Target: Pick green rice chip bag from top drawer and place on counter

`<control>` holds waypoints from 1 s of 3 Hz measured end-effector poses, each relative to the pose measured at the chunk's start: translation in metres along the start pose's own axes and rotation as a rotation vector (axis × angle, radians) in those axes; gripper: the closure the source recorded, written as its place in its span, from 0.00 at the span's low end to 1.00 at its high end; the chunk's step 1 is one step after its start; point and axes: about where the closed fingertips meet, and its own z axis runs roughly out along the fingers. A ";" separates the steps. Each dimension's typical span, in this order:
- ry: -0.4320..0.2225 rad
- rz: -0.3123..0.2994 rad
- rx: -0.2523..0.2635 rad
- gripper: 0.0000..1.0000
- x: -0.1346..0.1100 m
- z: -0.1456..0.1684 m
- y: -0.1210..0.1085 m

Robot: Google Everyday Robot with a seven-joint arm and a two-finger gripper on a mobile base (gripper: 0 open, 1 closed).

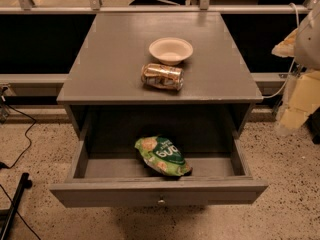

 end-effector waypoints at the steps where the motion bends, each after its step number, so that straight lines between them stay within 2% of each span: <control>1: -0.003 0.001 0.005 0.00 -0.001 0.000 0.000; 2: -0.055 0.012 -0.003 0.00 -0.011 0.017 0.003; 3: -0.098 0.019 0.027 0.00 -0.021 0.022 -0.002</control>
Offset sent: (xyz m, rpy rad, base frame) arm 0.0330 0.1122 -0.1327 0.5040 -0.0323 0.0311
